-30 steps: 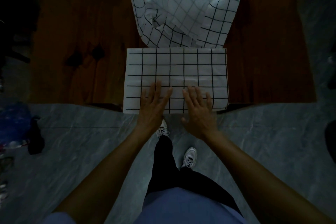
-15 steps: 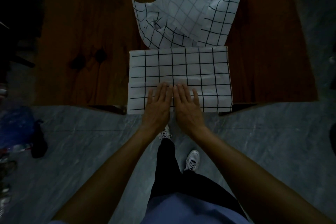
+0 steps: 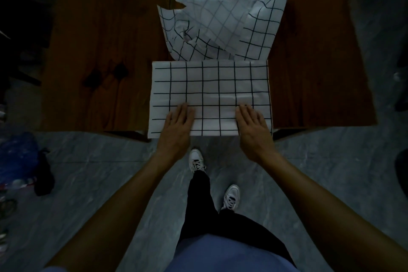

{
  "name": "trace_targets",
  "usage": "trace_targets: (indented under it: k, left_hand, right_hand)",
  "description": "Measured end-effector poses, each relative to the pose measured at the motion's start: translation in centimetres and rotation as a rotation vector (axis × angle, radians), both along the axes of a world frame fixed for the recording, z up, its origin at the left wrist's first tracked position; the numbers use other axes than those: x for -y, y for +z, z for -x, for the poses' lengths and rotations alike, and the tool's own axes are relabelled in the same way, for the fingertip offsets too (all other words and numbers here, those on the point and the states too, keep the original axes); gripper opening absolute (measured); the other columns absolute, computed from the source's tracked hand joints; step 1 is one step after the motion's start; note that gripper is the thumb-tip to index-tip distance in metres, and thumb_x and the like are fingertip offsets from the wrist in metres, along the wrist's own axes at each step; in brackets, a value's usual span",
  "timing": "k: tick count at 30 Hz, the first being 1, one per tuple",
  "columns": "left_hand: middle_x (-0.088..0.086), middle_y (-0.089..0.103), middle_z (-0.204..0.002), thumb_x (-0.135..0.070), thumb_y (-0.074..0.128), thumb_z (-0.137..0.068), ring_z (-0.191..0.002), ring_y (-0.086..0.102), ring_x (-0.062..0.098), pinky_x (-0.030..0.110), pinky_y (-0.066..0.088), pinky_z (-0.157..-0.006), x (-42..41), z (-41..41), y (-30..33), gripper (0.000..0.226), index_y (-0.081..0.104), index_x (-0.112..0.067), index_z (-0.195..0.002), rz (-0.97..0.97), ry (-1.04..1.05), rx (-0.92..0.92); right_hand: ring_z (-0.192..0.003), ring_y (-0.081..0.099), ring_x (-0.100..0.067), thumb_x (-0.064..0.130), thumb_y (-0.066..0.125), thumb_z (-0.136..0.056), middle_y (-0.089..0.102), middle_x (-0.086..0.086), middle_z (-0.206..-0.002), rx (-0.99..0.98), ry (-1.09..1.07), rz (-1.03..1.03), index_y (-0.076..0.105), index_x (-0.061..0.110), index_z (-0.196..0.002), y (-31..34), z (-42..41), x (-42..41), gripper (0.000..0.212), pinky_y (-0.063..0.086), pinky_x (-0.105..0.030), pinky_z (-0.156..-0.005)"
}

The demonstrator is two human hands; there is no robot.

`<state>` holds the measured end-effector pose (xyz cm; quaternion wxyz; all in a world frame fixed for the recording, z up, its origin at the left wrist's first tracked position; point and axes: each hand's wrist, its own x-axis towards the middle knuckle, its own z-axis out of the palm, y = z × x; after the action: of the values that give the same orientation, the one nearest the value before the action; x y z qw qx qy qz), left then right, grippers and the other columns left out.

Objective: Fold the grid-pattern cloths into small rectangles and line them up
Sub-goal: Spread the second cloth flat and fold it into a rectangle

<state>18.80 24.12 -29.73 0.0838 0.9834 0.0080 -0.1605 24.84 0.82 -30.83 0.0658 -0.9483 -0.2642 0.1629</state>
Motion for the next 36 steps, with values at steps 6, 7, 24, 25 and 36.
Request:
trace_targets:
  k: [6,7,24,25,36]
  left_hand:
    - [0.009,-0.037,-0.149,-0.07,0.037,-0.086,-0.138,-0.033,0.024,0.046,-0.015,-0.115,-0.1,-0.3,0.2,0.095,-0.025,-0.03,-0.145,-0.017,-0.046,-0.137]
    - [0.009,-0.039,-0.148,-0.077,0.034,-0.082,-0.137,-0.035,0.025,0.047,-0.017,-0.114,0.2,-0.4,0.3,0.098,-0.026,-0.031,-0.145,-0.025,-0.042,-0.147]
    - [0.009,-0.032,-0.152,-0.049,0.05,-0.09,-0.139,-0.03,0.029,0.053,-0.014,-0.113,-0.7,-0.1,-0.2,0.094,-0.026,-0.031,-0.142,-0.087,0.003,-0.078]
    - [0.01,-0.032,-0.152,-0.047,0.05,-0.091,-0.139,-0.029,0.03,0.051,-0.015,-0.112,-0.5,-0.2,0.0,0.093,-0.026,-0.031,-0.142,-0.076,0.01,-0.075]
    - [0.008,-0.01,-0.158,-0.062,0.0,-0.084,-0.146,-0.009,0.026,0.046,-0.003,-0.119,1.7,-0.5,3.1,0.068,-0.017,-0.032,-0.143,-0.007,0.034,-0.001]
  right_hand:
    - [-0.138,-0.033,-0.023,0.04,0.045,-0.084,-0.03,-0.011,-0.154,-0.162,0.036,0.038,-0.018,0.017,-0.148,1.5,-0.5,-0.4,0.093,-0.017,-0.043,-0.115]
    - [-0.137,-0.035,-0.023,0.045,0.04,-0.083,-0.032,-0.009,-0.152,-0.173,0.063,0.021,-0.017,0.018,-0.149,1.7,-0.3,-1.2,0.092,-0.018,-0.044,-0.115]
    - [-0.146,-0.016,-0.021,0.068,-0.004,-0.089,-0.015,-0.006,-0.159,0.02,-0.034,-0.032,-0.004,0.029,-0.151,-1.4,-0.5,-2.2,0.073,-0.008,-0.04,-0.117]
    - [-0.145,-0.02,-0.021,0.07,-0.006,-0.087,-0.018,-0.005,-0.159,-0.003,-0.04,-0.033,-0.006,0.029,-0.151,-1.1,-0.6,-2.2,0.077,-0.011,-0.04,-0.117]
    - [-0.13,0.045,-0.038,0.013,0.055,-0.087,0.053,-0.019,-0.133,0.151,-0.056,-0.278,0.053,0.011,-0.128,0.8,2.1,-5.9,0.041,0.025,-0.046,-0.11]
